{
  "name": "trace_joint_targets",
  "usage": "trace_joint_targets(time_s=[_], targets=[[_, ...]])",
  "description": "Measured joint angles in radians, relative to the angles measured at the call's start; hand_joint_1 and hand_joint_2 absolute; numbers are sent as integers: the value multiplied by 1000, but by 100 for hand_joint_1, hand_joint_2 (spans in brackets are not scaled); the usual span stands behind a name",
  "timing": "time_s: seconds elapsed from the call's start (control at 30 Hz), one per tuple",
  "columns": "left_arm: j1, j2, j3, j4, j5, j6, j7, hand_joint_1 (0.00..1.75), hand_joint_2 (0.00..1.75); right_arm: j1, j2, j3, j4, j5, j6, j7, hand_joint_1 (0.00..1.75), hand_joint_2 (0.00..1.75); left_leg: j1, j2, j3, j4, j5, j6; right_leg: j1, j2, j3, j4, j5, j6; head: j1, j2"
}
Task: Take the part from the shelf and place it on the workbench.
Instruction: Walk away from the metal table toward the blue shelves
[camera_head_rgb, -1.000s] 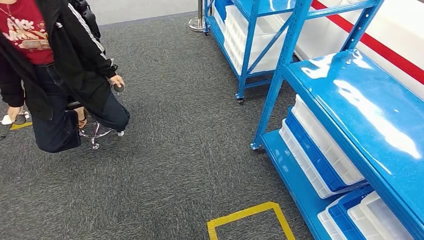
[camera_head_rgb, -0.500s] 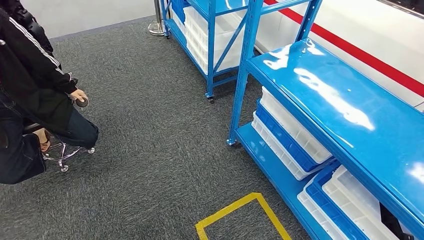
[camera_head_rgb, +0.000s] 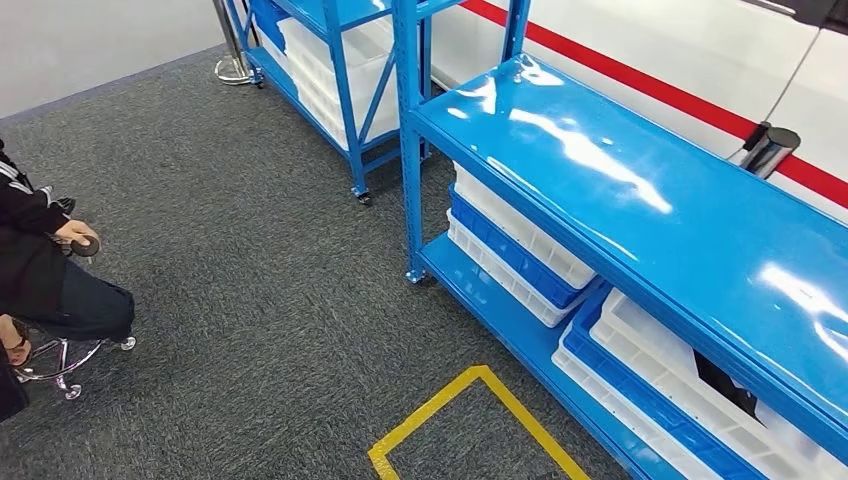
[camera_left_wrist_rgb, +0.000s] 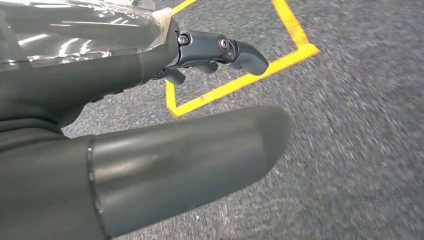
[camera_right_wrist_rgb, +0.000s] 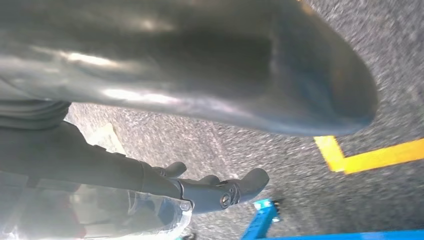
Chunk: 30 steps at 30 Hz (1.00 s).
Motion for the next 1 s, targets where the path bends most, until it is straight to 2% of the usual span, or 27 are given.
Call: trace_joint_targets(time_s=[0.07, 0.1, 0.13, 0.17, 0.2, 0.23, 0.27, 0.33, 0.37, 0.4, 0.47, 0.5, 0.53, 0.57, 0.6, 0.63, 0.67, 0.7, 0.73, 0.77, 0.8, 0.83, 0.87, 0.9, 0.93, 0.97, 1.0], targets=[[-1, 0, 0, 0, 0, 0, 0, 0, 0, -1, -1, -1, 0, -1, 0, 1, 0, 0, 7, -52, -22, 61, -45, -8, -8, 24, 7, -3, 5, -18, -3, 0], [0, 0, 0, 0, -1, 0, 0, 0, 0, -2, -1, -1, 0, -2, 0, 1, 0, 0, 9, -86, -48, 121, -79, -9, -7, 37, 6, -4, 6, -23, -4, 0], [2, 0, 0, 0, -1, 0, 0, 0, 0, -3, -2, -1, 0, -2, 0, 2, 0, 0, 10, -107, -80, 188, -112, -9, -4, 50, 6, -3, 7, -28, -5, 0], [4, 0, 0, 1, -1, 0, 0, 0, 0, -2, -1, -1, 0, -2, 0, 2, 0, 0, 10, -118, -110, 244, -131, -9, -1, 65, 6, -3, 7, -29, -5, 0], [6, 0, 0, 1, -1, 0, 1, 0, 0, -1, -1, -1, 0, -2, 0, 2, 0, 0, 10, -122, -128, 271, -130, -8, 2, 81, 7, -2, 6, -29, -5, 0], [8, 0, 0, 1, 0, 0, 1, 0, 0, 0, -1, -2, 0, -2, 0, 2, 0, 0, 10, -124, -130, 261, -109, -7, 3, 96, 8, -1, 6, -29, -5, 0], [8, 0, 0, 1, 0, 0, 1, 0, 0, 0, -1, -2, 0, -2, 0, 2, 0, 0, 11, -129, -115, 215, -71, -5, 4, 111, 10, 0, 6, -29, -5, 0], [8, 1, 0, 1, 0, 0, 1, 0, 0, -2, 0, -2, 0, -2, 1, 2, 0, 0, 14, -167, -64, 87, -3, -1, 6, 139, 9, 3, 5, -26, -5, 0], [8, 1, 0, 1, -1, 1, 1, 0, 0, -3, 0, -2, 0, -1, 1, 2, 0, 0, 15, -184, -46, 43, 15, 1, 7, 151, 6, 4, 6, -23, -4, 0], [7, 1, 0, 1, -1, 1, 1, 0, 0, -3, 1, -2, 0, 0, 1, 3, 0, 0, 14, -196, -38, 22, 19, 4, 9, 161, 2, 4, 7, -18, -4, 0], [5, 0, 0, 1, -1, 2, 2, 0, 0, 0, 1, -3, 0, 1, 1, 3, 0, 0, 6, -182, -36, 16, 20, 15, 7, 180, -9, 1, 11, -4, -3, 0], [4, 0, 0, 1, -1, 2, 2, 0, 0, 2, 0, -4, 0, 0, 1, 4, 0, 0, 4, -171, -34, 10, 25, 23, 7, 175, -15, 5, 10, 2, -4, 0], [3, 0, 0, 1, -1, 2, 2, 0, 0, 4, 0, -5, 0, -1, 2, 4, 0, 0, 4, -159, -31, 2, 30, 31, 6, 157, -23, 18, 3, 5, -2, 0], [4, 0, 0, 1, -1, 2, 2, 0, 0, 3, 0, -6, 0, -3, 3, 4, 0, 0, 4, -146, -29, -5, 34, 39, 7, 130, -42, 53, -16, 5, 0, 0], [4, 0, 0, 1, -1, 2, 2, 0, 0, 2, 0, -6, 0, -4, 4, 4, 0, 0, 4, -131, -28, -9, 36, 45, 6, 99, -68, 106, -42, 3, 3, 0], [5, 0, 0, 1, -1, 2, 2, 0, 0, 1, 0, -7, 0, -4, 6, 5, 0, 0, 3, -116, -29, -10, 37, 48, 7, 79, -101, 170, -72, 1, 5, 0], [6, 0, 0, 1, -1, 2, 2, 0, 0, 0, 0, -8, 0, -5, 7, 4, 0, 0, 1, -101, -30, -10, 37, 49, 6, 69, -132, 232, -97, 1, 6, 0], [7, 0, 0, 1, -1, 2, 2, 0, 0, 1, 0, -8, 0, -6, 8, 4, 0, 0, 1, -86, -31, -9, 36, 49, 4, 65, -148, 267, -107, 6, 6, 0], [7, 0, 0, 1, -1, 2, 2, 0, 0, 3, 0, -10, 0, -7, 8, 4, 0, 0, 1, -73, -32, -9, 35, 48, 3, 62, -145, 267, -103, 13, 6, 0], [7, -1, 0, 1, -1, 2, 2, 0, 0, 4, -1, -11, 0, -7, 9, 4, 0, 0, 1, -60, -31, -9, 34, 46, 0, 54, -120, 226, -85, 23, 6, 0], [7, -1, 0, 1, -1, 2, 2, 0, 0, 5, -1, -12, 0, -8, 9, 5, 0, 0, 1, -49, -29, -8, 33, 43, -3, 37, -80, 157, -61, 32, 6, 0], [7, -1, 0, 1, -1, 2, 2, 0, 0, 4, -1, -13, 0, -8, 9, 5, 0, 0, -1, -38, -27, -7, 29, 38, -4, 10, -41, 88, -39, 37, 6, 0], [8, -1, 0, 1, -1, 2, 2, 0, 0, 1, -1, -13, 0, -8, 9, 4, 0, 0, -4, -27, -23, -5, 25, 31, -3, -12, -11, 36, -22, 35, 6, 0], [8, 0, 0, 1, -1, 2, 2, 0, 0, -1, -1, -14, 0, -7, 10, 4, 0, 0, -6, -17, -19, -4, 21, 24, -1, -27, 6, 8, -13, 28, 4, 0], [7, 0, 0, 1, -1, 2, 2, 0, 0, -2, 0, -14, 0, -7, 10, 4, 0, 0, -8, -7, -14, -4, 17, 17, 3, -28, 7, 2, -9, 19, 2, 0], [4, 0, 0, 1, -1, 2, 2, 0, 0, -1, 0, -15, 0, -7, 10, 4, 0, 0, -6, 4, -8, -5, 14, 11, 4, -15, 6, 1, -7, 10, 0, 0], [1, 0, 0, 1, -1, 3, 2, 0, 0, 0, 0, -16, 0, -6, 10, 3, 0, 0, -2, 3, -5, -3, 11, 4, 1, -3, 7, 0, -6, 2, -2, 0]])
